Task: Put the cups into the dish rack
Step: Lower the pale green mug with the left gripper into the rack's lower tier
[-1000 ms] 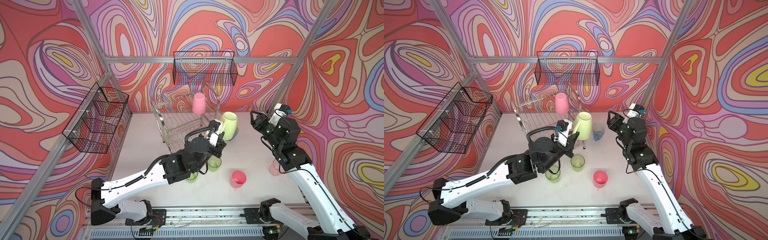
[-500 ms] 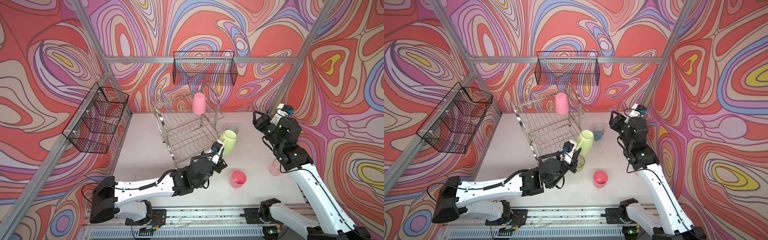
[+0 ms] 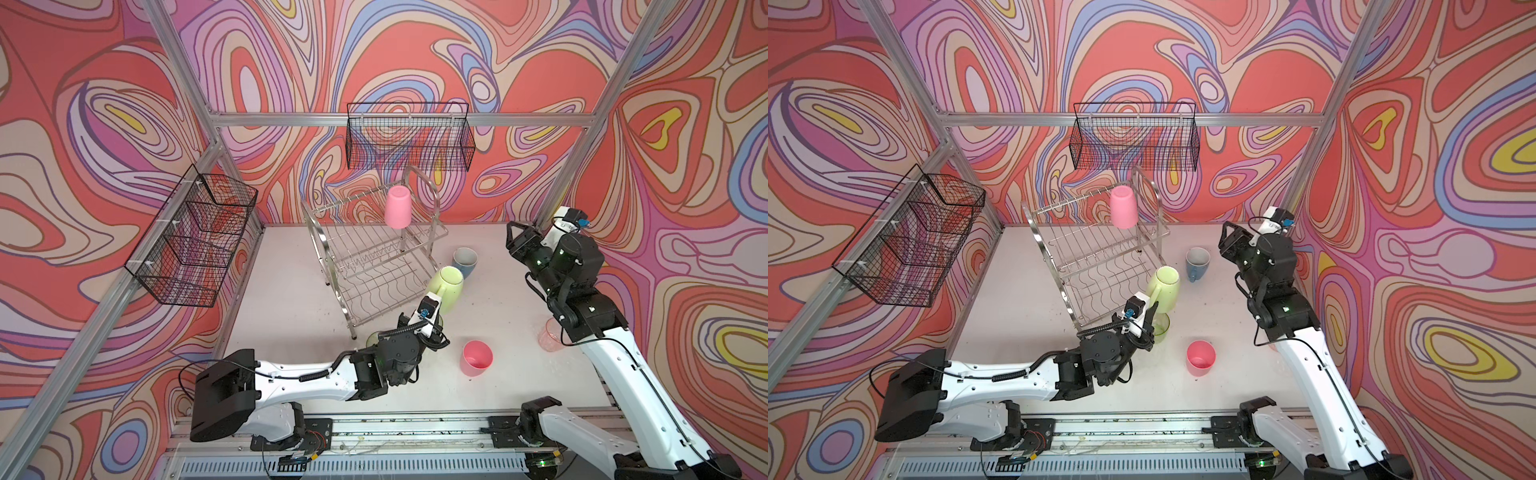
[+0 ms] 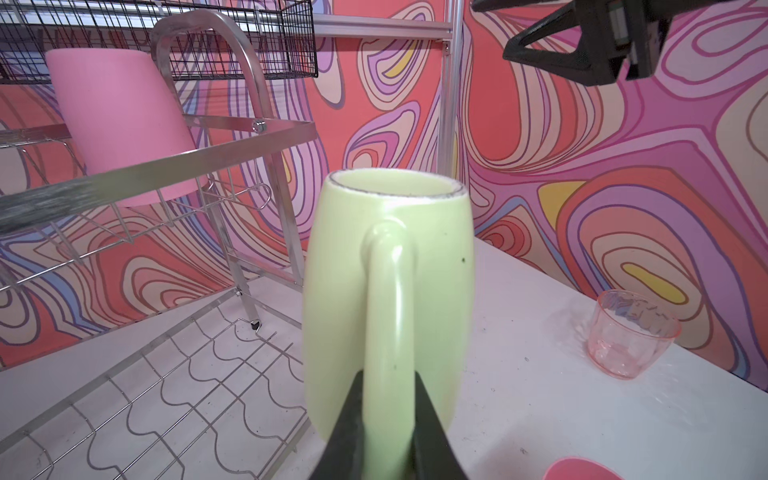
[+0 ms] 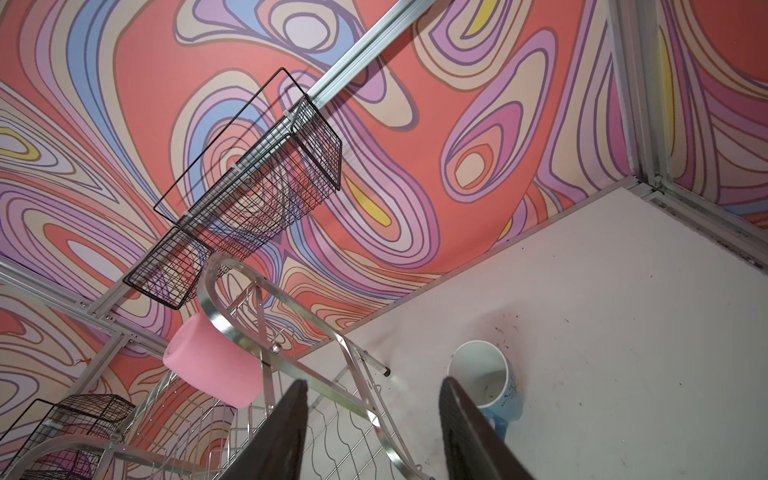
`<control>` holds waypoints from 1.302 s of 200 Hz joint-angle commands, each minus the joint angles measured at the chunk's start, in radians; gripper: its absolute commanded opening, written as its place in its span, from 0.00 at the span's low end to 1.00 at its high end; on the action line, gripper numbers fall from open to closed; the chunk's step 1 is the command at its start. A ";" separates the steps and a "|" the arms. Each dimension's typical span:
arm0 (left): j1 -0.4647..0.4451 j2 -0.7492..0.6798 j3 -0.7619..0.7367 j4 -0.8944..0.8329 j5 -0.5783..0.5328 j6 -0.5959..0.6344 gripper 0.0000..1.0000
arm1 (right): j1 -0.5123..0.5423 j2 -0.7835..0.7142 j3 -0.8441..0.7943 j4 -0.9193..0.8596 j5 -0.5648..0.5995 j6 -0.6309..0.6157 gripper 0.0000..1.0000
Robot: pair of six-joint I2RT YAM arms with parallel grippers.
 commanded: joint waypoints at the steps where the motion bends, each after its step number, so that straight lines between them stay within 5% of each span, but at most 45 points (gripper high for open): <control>1: 0.004 0.007 -0.003 0.176 -0.039 0.021 0.02 | -0.005 0.011 0.017 -0.002 -0.005 -0.016 0.53; 260: 0.311 0.213 -0.050 0.265 -0.001 -0.094 0.02 | -0.005 0.038 -0.022 0.041 -0.033 -0.053 0.52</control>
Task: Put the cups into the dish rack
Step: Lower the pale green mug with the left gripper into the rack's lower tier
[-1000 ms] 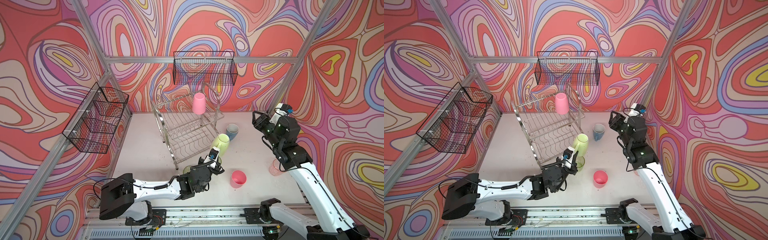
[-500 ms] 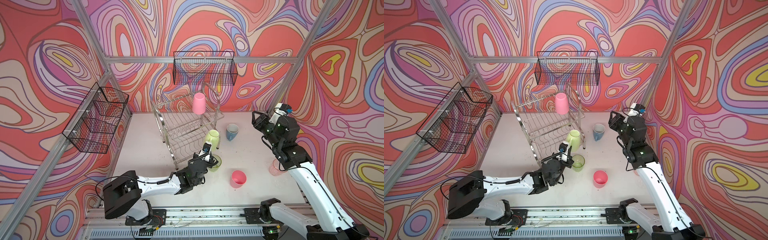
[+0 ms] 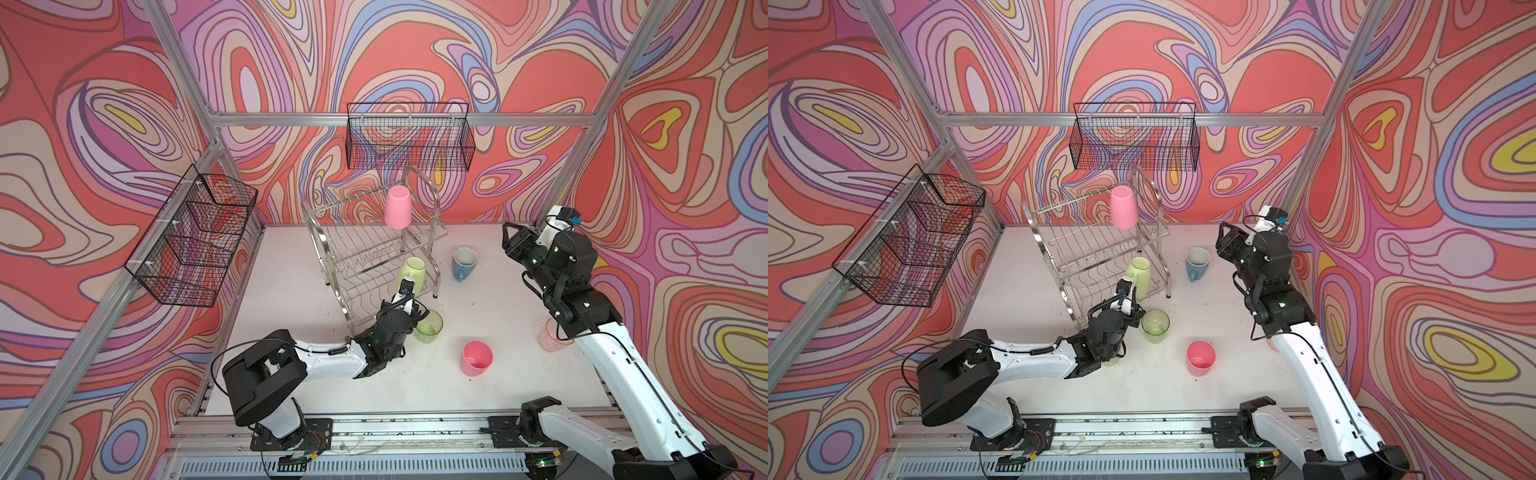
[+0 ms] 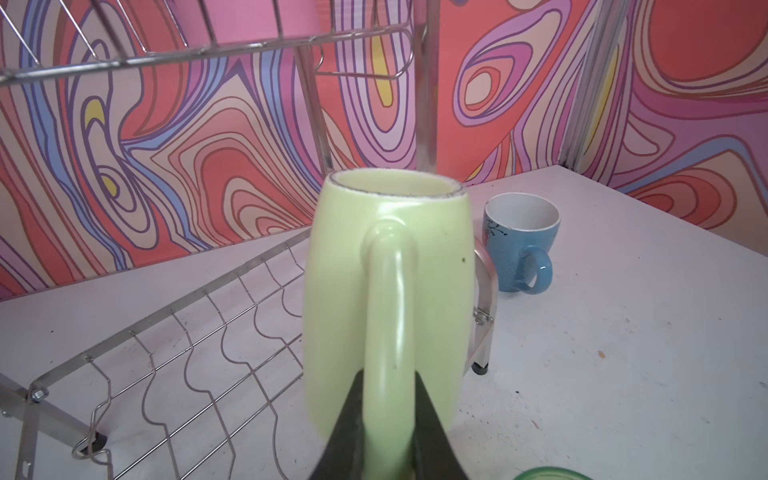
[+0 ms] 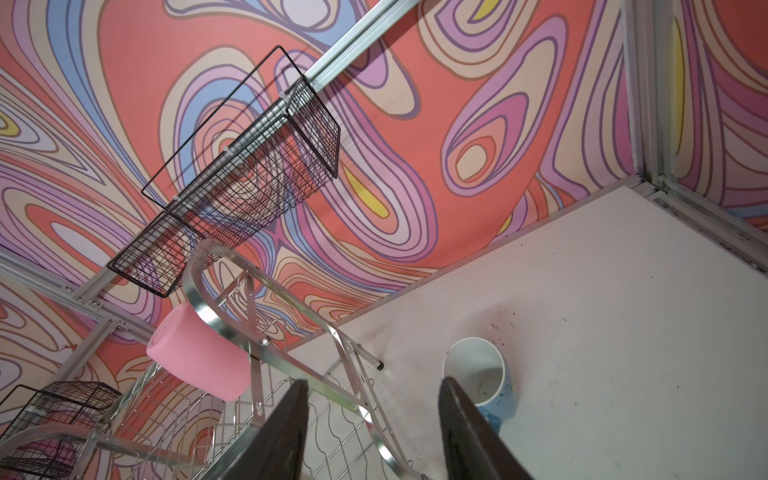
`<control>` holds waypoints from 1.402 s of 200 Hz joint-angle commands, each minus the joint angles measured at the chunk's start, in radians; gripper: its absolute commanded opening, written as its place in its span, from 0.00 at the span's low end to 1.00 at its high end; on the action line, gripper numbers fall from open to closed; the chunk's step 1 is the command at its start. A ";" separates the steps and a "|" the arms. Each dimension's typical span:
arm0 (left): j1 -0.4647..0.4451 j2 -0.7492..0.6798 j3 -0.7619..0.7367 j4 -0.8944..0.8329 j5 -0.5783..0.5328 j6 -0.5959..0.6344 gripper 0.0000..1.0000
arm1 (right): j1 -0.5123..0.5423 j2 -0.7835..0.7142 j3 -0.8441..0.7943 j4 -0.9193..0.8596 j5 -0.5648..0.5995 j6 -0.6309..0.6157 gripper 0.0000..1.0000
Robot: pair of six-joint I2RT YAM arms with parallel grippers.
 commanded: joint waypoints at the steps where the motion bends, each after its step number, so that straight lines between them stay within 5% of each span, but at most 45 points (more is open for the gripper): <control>1: 0.030 0.016 0.025 0.141 -0.009 -0.027 0.02 | -0.004 0.007 -0.015 0.031 -0.015 -0.020 0.52; 280: 0.206 0.388 0.291 0.312 -0.099 -0.077 0.00 | -0.004 -0.033 -0.132 0.127 -0.034 -0.095 0.52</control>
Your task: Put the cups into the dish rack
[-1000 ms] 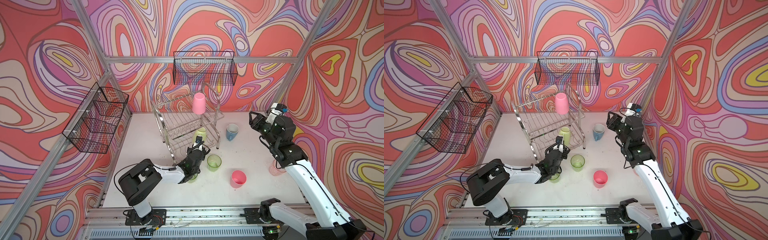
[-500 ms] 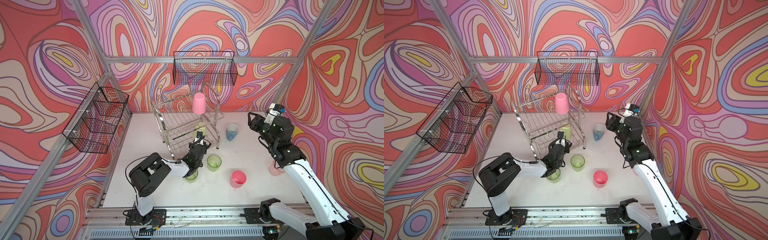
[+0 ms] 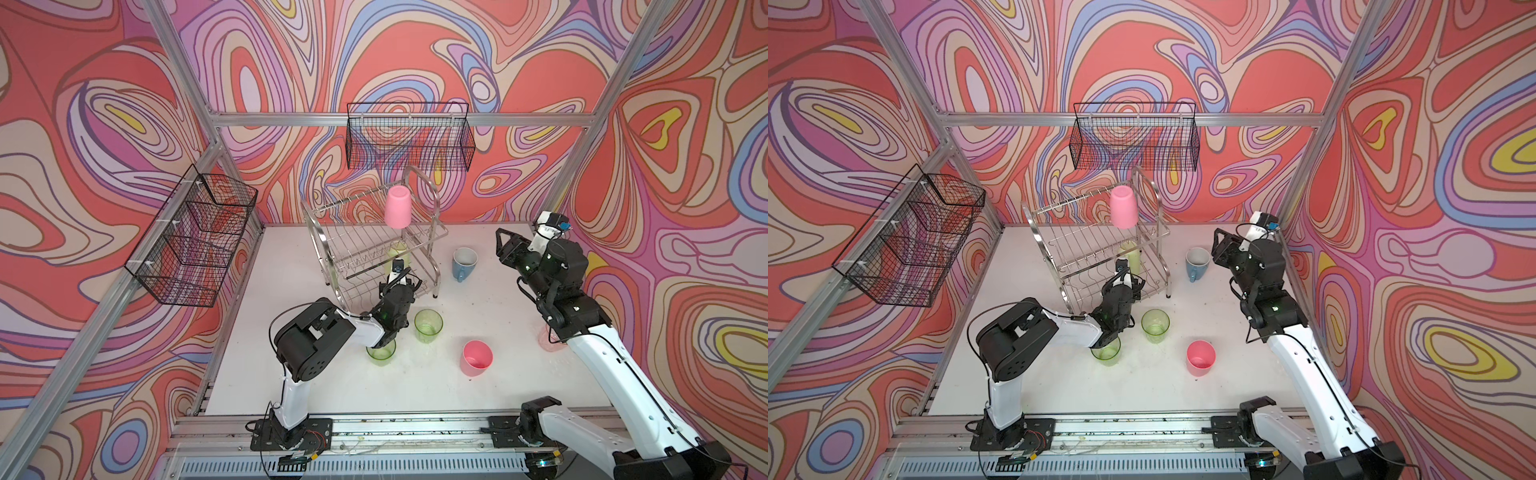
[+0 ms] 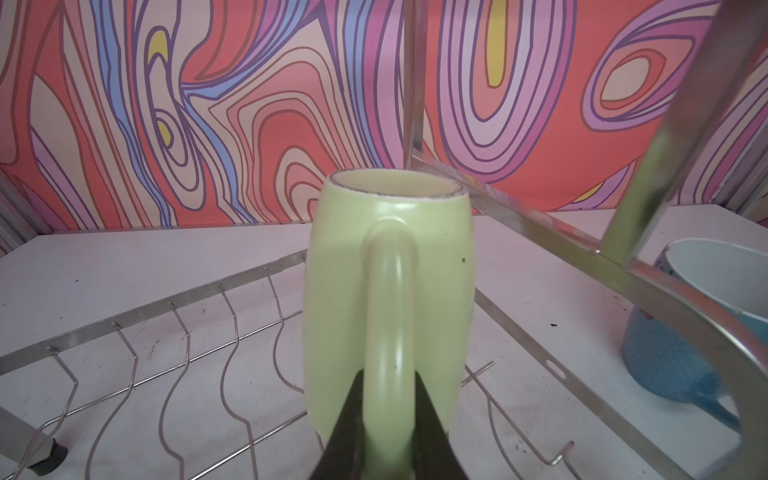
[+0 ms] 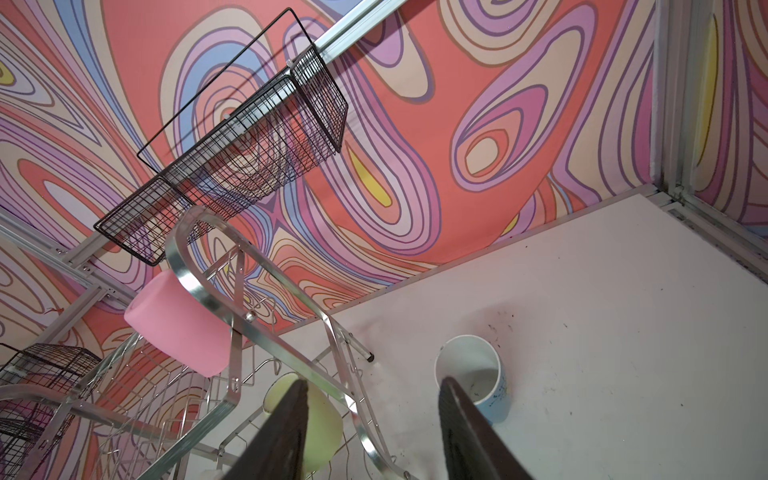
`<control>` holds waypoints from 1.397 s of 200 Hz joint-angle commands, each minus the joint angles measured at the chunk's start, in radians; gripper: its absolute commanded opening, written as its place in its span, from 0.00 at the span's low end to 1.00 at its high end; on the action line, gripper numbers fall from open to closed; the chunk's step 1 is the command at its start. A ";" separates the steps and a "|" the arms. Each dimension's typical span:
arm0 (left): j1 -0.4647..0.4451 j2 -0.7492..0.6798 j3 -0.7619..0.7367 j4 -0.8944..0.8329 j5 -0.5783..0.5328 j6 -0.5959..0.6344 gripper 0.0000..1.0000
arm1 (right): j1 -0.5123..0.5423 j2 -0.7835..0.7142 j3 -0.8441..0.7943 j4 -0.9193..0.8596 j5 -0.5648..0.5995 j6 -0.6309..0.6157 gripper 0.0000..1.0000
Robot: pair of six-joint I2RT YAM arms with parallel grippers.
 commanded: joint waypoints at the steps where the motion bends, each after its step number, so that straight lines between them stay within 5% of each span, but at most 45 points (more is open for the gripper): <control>1: 0.020 0.011 0.065 0.151 -0.048 -0.010 0.00 | -0.004 -0.015 -0.020 0.022 0.004 -0.020 0.52; 279: 0.121 0.172 0.264 -0.018 0.037 -0.123 0.02 | -0.004 -0.070 -0.111 0.056 0.020 -0.046 0.52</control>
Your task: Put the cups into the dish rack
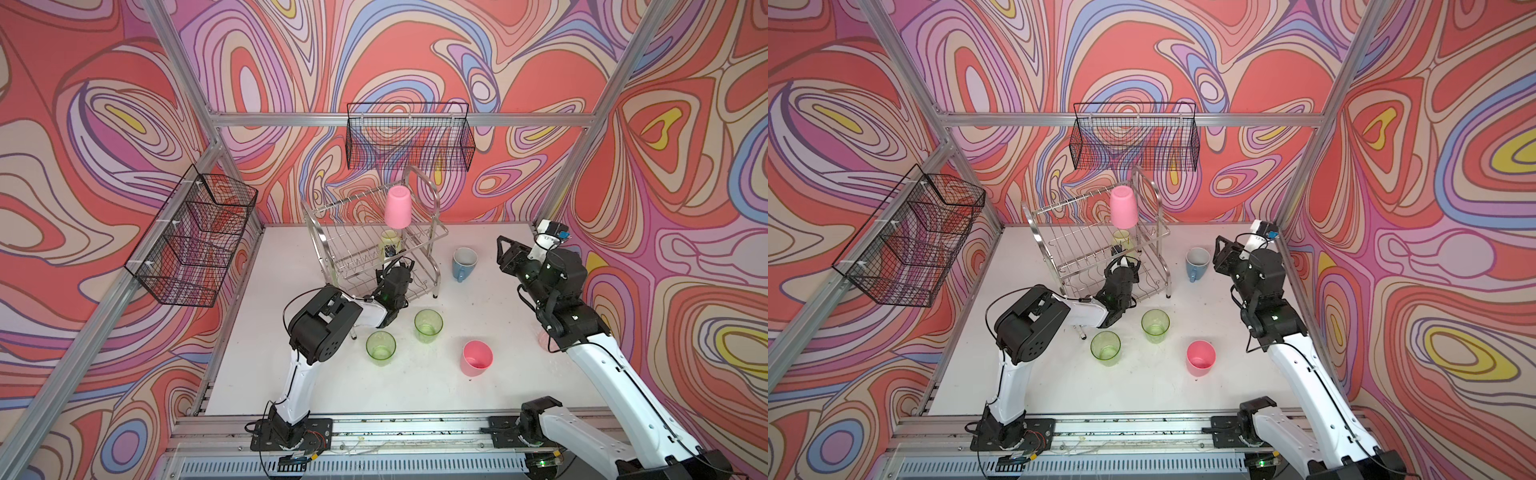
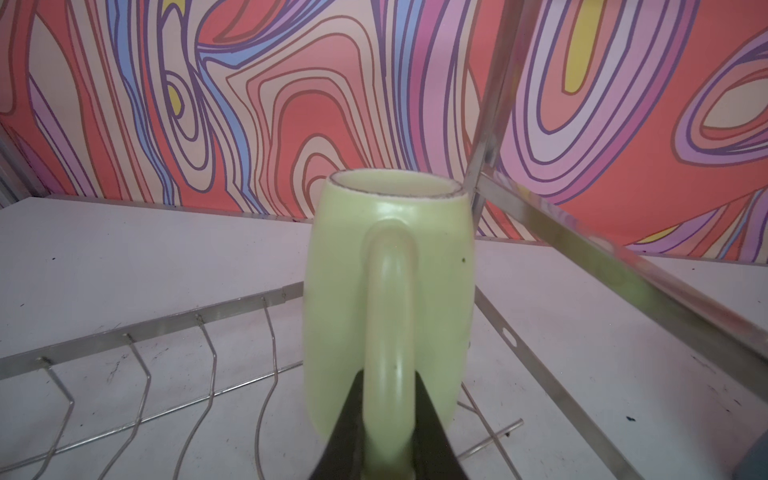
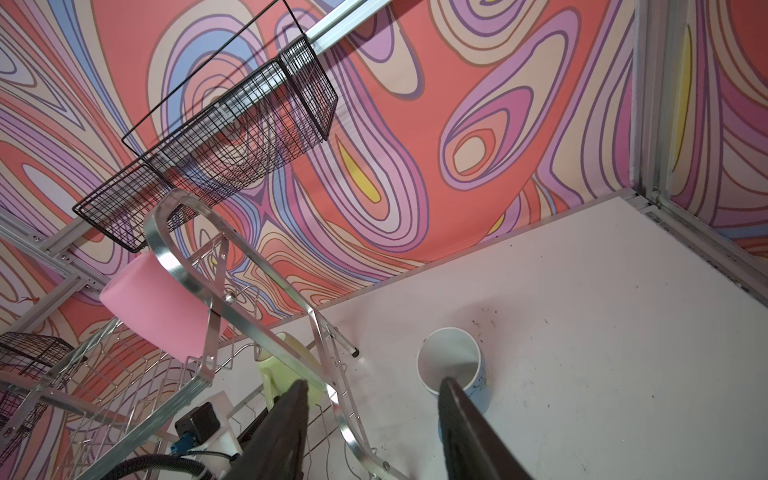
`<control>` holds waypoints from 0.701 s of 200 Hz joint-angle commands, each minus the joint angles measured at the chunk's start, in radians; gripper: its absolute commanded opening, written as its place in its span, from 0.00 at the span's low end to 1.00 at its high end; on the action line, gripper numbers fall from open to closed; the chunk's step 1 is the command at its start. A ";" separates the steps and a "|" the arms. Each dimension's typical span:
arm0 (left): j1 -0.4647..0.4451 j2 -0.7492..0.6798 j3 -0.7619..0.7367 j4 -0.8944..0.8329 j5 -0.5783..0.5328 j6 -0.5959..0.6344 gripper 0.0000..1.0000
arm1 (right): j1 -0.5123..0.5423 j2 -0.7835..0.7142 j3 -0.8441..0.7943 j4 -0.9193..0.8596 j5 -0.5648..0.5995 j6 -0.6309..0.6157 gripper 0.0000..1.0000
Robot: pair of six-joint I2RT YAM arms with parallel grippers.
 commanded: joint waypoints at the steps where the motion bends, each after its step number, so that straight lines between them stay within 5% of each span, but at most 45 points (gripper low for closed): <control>1: 0.007 0.017 0.056 0.058 0.006 -0.018 0.02 | -0.004 -0.016 -0.021 0.014 0.000 -0.011 0.52; 140: 0.020 0.086 0.160 -0.046 0.038 -0.033 0.09 | -0.005 -0.056 -0.087 0.040 -0.014 -0.006 0.52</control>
